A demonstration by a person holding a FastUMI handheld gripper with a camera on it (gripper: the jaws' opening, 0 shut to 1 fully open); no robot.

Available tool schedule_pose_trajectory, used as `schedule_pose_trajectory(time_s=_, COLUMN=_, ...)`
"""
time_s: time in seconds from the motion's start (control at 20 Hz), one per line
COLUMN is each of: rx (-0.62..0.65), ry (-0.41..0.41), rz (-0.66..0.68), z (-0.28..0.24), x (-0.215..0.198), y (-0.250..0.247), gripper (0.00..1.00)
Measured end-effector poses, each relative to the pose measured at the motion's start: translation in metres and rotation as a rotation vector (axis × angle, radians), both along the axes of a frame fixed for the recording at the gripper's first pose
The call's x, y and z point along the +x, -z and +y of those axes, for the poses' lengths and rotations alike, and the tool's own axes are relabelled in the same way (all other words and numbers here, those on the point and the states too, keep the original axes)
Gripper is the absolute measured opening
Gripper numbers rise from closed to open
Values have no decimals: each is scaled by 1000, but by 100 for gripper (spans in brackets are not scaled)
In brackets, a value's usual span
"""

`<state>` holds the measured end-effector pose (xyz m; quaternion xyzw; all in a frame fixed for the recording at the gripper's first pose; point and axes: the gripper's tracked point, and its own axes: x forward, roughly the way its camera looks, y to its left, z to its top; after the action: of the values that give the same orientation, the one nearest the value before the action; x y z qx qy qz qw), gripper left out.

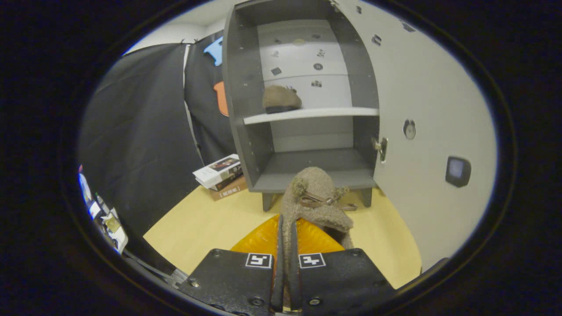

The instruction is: Open the shoe cabinet door, grab the shoes and put them into the shoe cabinet, then close the shoe cabinet door.

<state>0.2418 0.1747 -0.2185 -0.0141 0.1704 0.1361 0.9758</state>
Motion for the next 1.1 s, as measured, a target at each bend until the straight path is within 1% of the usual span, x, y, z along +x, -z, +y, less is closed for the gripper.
schedule_pose_trajectory(time_s=0.15, rx=-56, ry=14, rz=-87, z=-4, x=1, y=-51, gripper=7)
schedule_pose_trajectory(time_s=0.25, rx=-70, ry=4, rz=-136, z=0, x=6, y=-89, gripper=7)
schedule_pose_trajectory(time_s=0.35, rx=-56, ry=-6, rz=-152, z=6, x=12, y=-121, gripper=6)
schedule_pose_trajectory(time_s=0.5, rx=-117, ry=-3, rz=-202, z=6, x=30, y=-164, gripper=7)
schedule_pose_trajectory(time_s=0.65, rx=-169, ry=40, rz=-246, z=5, x=55, y=-200, gripper=7)
schedule_pose_trajectory(time_s=0.8, rx=-174, ry=60, rz=-253, z=8, x=87, y=-230, gripper=6)
schedule_pose_trajectory(time_s=0.95, rx=-191, ry=90, rz=-226, z=5, x=129, y=-244, gripper=7)
schedule_pose_trajectory(time_s=1.1, rx=-226, ry=120, rz=-213, z=1, x=174, y=-248, gripper=7)
